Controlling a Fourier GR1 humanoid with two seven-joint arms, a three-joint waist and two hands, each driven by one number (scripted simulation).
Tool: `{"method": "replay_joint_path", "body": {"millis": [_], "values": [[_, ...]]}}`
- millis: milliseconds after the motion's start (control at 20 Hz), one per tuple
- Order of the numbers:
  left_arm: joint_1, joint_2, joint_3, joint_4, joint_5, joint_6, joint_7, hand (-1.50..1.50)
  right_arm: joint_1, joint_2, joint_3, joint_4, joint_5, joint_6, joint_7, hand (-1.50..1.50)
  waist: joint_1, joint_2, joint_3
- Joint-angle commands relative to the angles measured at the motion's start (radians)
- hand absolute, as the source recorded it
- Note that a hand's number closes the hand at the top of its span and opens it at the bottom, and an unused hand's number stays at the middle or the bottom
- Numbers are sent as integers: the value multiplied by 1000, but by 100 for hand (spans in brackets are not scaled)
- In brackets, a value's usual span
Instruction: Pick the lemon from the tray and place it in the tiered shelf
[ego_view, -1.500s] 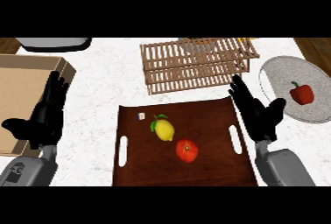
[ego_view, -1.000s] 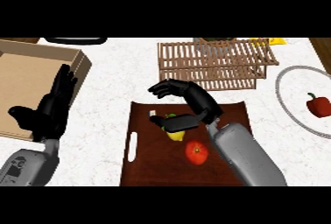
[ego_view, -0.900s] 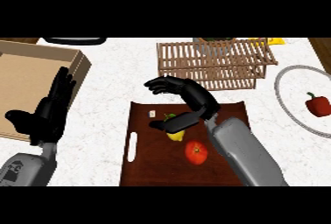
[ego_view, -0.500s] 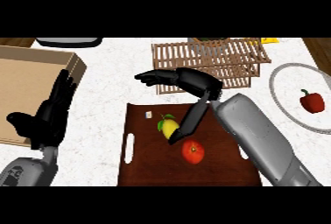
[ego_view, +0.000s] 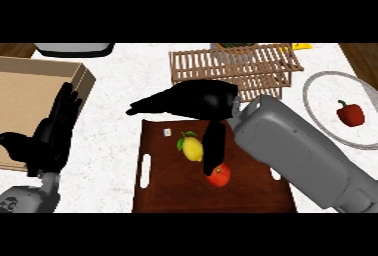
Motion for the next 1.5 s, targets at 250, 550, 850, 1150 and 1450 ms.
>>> {"method": "replay_joint_path", "body": {"millis": [250, 550, 850, 1150, 1450], "values": [[32, -42, -7, -51, -49, 45, 9, 0, 7, 104, 155, -129, 252, -34, 285, -150, -9, 6, 0], [62, -28, 25, -36, -43, -18, -13, 0, 58, 113, 245, -123, 436, -35, 302, -150, -6, 8, 0], [37, -20, 54, -62, -40, -33, 20, 0, 116, 120, 354, -25, 638, -106, 330, -150, -3, 10, 0], [128, -23, 80, -134, -55, -65, 54, 0, 187, 111, 244, -17, 703, -93, 224, -150, -2, 8, 1], [59, -98, 55, -105, -124, -49, 84, 0, 194, 169, 188, 141, 816, -161, 74, -150, -3, 10, 1]]}}
